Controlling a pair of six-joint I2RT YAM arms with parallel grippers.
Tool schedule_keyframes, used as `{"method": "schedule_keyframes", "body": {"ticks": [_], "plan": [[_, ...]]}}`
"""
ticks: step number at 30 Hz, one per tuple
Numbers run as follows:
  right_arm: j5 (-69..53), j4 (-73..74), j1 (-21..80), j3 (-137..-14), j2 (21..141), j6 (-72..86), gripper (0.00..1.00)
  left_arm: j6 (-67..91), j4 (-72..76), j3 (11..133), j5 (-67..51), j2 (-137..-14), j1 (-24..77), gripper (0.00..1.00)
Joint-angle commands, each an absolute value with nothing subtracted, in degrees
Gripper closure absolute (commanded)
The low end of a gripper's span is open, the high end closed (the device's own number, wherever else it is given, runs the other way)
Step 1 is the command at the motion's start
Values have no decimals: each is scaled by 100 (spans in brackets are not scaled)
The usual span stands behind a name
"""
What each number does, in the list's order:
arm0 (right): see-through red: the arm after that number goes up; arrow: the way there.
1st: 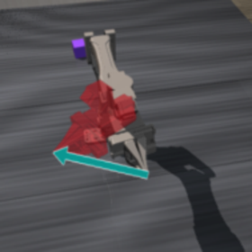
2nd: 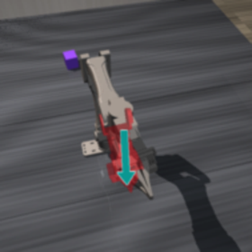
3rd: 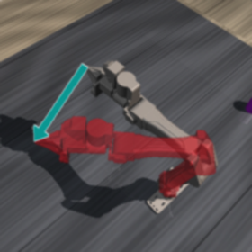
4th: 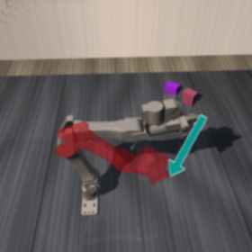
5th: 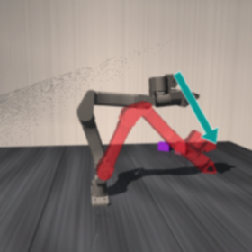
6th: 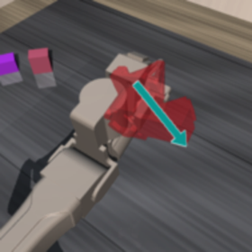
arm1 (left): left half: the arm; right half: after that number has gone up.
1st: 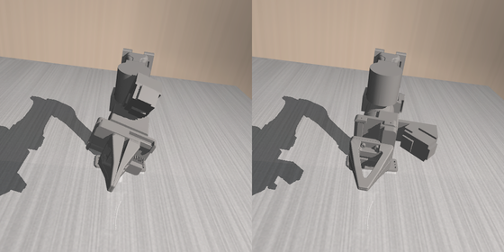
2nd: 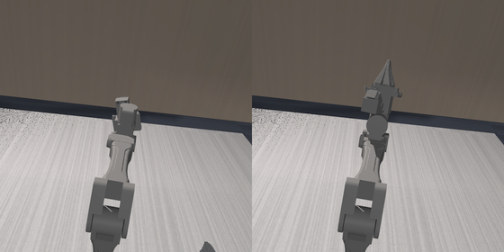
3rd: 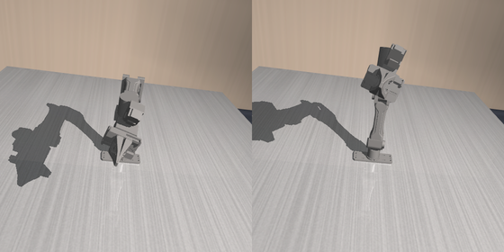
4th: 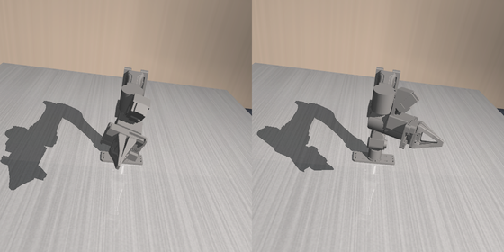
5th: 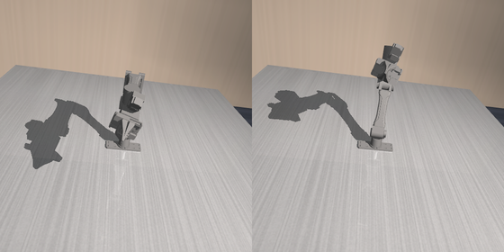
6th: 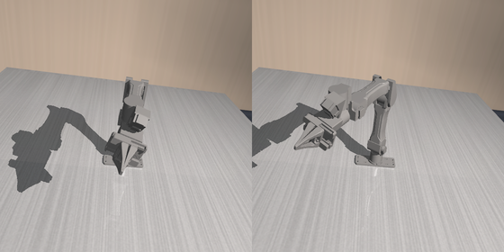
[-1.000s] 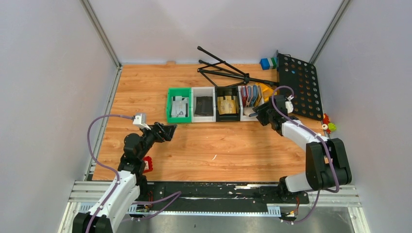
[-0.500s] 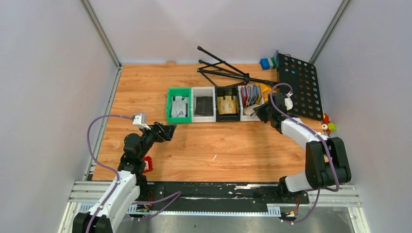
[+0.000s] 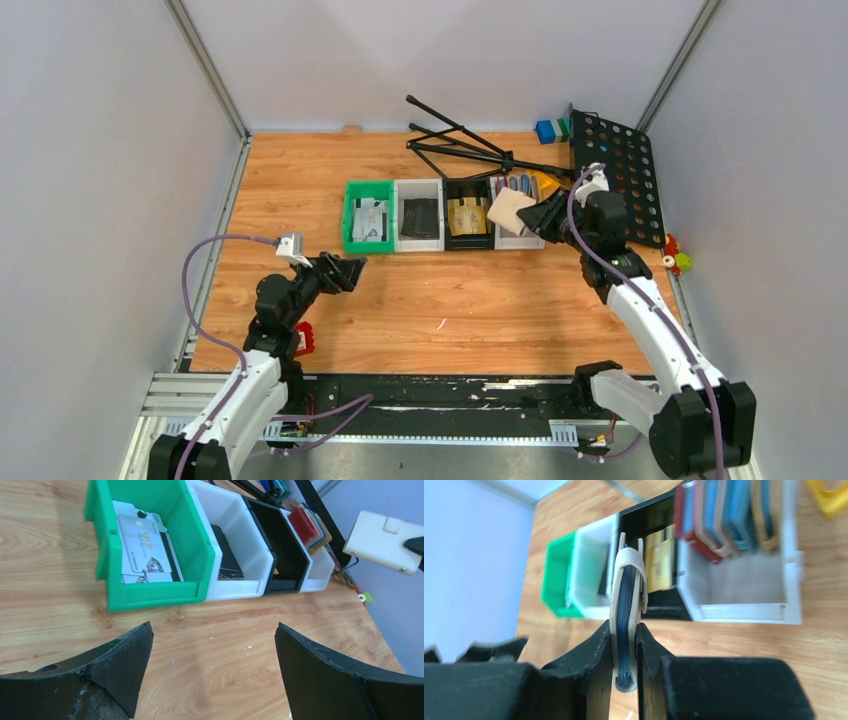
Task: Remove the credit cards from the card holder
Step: Pick up the card holder from the storage box, then open the card holder.
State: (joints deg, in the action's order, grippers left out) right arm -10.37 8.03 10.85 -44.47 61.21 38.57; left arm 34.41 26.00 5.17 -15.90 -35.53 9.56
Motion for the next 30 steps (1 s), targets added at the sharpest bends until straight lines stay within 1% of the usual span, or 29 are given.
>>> {"method": "schedule_keyframes", "body": {"ticks": [1, 3, 5, 8, 10, 12, 13, 15, 18, 20, 22, 25, 28, 30], "plan": [[-3272, 255, 1112, -4108, 5496, 2597, 81, 3387, 3238, 611, -2131, -3830, 1130, 3], [-3633, 206, 1112, -3948, 5240, 2468, 81, 3325, 3484, 658, -2332, -4053, 1324, 3], [-3640, 332, 1114, -3833, 4965, 2478, 80, 3104, 3599, 732, -2305, -4185, 1663, 4], [-3386, 638, 1115, -3772, 4795, 2892, 80, 2573, 3561, 902, -1587, -4264, 2541, 5], [-3091, 1045, 1114, -3849, 4817, 3522, 81, 1899, 3469, 1036, -870, -4286, 3497, 5], [-2937, 1631, 1116, -4072, 4930, 4136, 83, 1237, 3449, 1145, -147, -4385, 4240, 5], [-2978, 1939, 1112, -4261, 5031, 4336, 83, 872, 3419, 1225, 230, -4457, 4531, 6], [-3020, 2551, 1114, -4538, 5145, 4635, 83, 410, 3444, 1348, 474, -4546, 4934, 8], [-2920, 3147, 1120, -4613, 5122, 5413, 82, -513, 4022, 1308, 192, -4805, 5238, 7], [-2974, 3114, 1125, -4415, 5017, 5845, 83, -1057, 4669, 1109, 39, -4984, 5434, 7], [-3127, 2909, 1125, -4221, 4939, 6250, 81, -1793, 5141, 1082, 148, -5235, 5755, 8], [-3223, 2943, 1153, -4162, 4899, 6639, 79, -2698, 4843, 1492, 623, -5631, 6138, 8], [-3041, 3127, 1261, -4191, 4823, 6879, 80, -3359, 4997, 1641, 276, -5887, 6205, 6], [-2914, 3138, 1337, -4208, 4708, 7034, 82, -3560, 5162, 1708, 149, -6051, 6208, 7]]}}
